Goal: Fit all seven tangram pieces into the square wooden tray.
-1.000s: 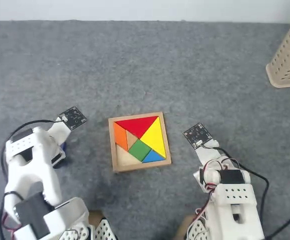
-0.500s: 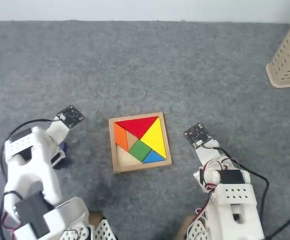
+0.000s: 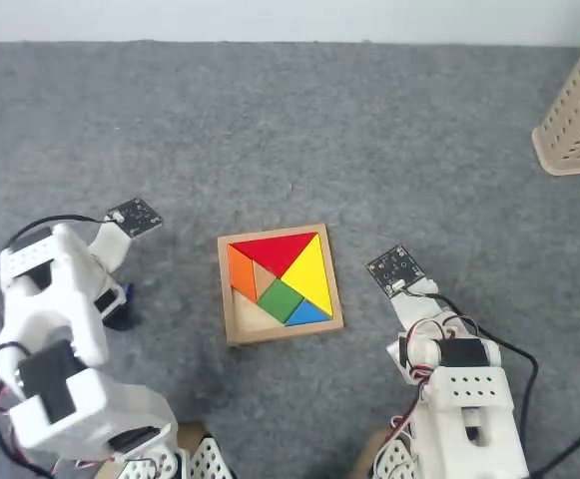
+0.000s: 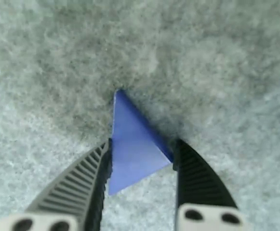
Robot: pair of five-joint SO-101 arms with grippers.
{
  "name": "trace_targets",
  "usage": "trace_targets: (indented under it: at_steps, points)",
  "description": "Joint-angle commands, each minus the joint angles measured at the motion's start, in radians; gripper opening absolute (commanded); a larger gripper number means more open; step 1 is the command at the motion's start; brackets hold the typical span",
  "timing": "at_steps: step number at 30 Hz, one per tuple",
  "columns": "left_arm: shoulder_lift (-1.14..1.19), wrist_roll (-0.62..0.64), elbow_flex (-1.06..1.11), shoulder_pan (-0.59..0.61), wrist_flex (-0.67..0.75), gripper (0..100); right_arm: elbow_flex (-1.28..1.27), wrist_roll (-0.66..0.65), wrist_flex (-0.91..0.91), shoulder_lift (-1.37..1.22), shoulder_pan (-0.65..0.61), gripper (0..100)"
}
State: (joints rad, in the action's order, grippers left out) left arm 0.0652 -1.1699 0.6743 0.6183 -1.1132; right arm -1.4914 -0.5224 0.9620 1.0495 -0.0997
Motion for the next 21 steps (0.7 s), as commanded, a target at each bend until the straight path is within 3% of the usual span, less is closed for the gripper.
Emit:
trace_targets:
  at_steps: [1, 10, 21]
  points:
    - [0.026, 0.011, -0.002, -0.003, 0.012, 10, 0.005, -0.017, -0.018, 0.024, 0.016, 0.7]
    - [-0.112, 0.012, -0.002, -0.008, 0.0, 6, 0.005, -0.017, -0.018, 0.024, 0.015, 0.7]
    - [-0.304, 0.012, -0.005, -0.026, -0.114, 6, 0.005, -0.017, -0.018, 0.024, 0.015, 0.7]
